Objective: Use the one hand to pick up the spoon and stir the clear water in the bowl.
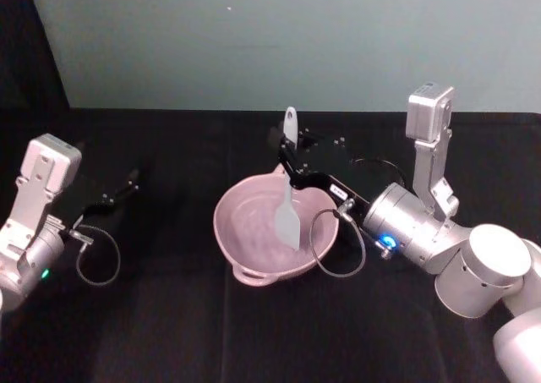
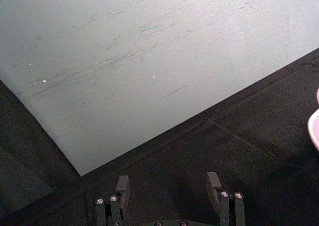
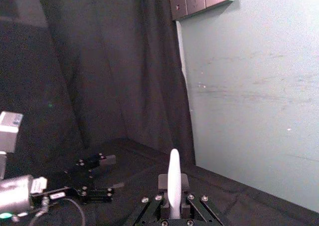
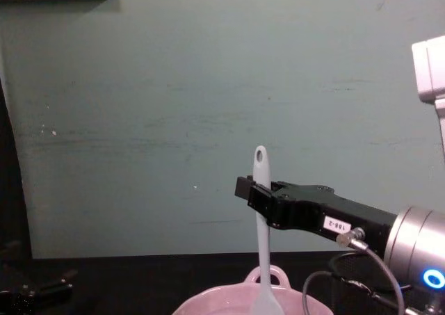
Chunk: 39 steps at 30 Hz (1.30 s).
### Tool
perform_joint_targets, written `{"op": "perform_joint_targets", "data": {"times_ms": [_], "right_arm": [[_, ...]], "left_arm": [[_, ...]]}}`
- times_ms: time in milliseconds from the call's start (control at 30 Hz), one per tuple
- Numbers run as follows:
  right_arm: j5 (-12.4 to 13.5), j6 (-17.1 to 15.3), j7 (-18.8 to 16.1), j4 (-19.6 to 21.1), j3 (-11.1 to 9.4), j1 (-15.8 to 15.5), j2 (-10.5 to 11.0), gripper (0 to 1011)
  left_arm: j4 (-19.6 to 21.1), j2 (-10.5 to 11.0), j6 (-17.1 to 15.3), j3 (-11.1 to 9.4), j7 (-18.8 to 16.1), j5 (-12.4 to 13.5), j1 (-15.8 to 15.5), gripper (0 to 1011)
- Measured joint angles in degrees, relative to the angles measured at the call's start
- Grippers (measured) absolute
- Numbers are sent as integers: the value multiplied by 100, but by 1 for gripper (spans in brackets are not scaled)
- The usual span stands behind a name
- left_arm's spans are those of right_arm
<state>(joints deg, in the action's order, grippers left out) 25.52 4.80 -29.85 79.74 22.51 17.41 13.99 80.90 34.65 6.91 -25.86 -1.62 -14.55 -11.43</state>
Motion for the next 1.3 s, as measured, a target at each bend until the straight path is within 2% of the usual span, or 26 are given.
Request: {"op": "perform_joint_targets", "data": {"times_ms": [233, 467, 800, 1100, 1233, 1300], "right_arm": [[369, -271, -73, 237, -11, 0, 121, 116], [657, -400, -65, 453, -72, -17, 245, 116], [968, -415, 101, 757, -275, -49, 449, 116], [1310, -332, 511, 1138, -645, -213, 626, 116], [1383, -279, 862, 1225, -836, -300, 597, 116], [1377, -202, 1252, 1219, -991, -354, 472, 116]], "left_arm": [[0, 0, 0, 0, 0, 0, 0, 1011], [0, 0, 0, 0, 0, 0, 0, 1011], [0, 0, 0, 0, 0, 0, 0, 1011], [0, 0, 0, 0, 0, 0, 0, 1012], [0, 0, 0, 0, 0, 0, 0, 1011], [0, 0, 0, 0, 0, 0, 0, 1011]]}}
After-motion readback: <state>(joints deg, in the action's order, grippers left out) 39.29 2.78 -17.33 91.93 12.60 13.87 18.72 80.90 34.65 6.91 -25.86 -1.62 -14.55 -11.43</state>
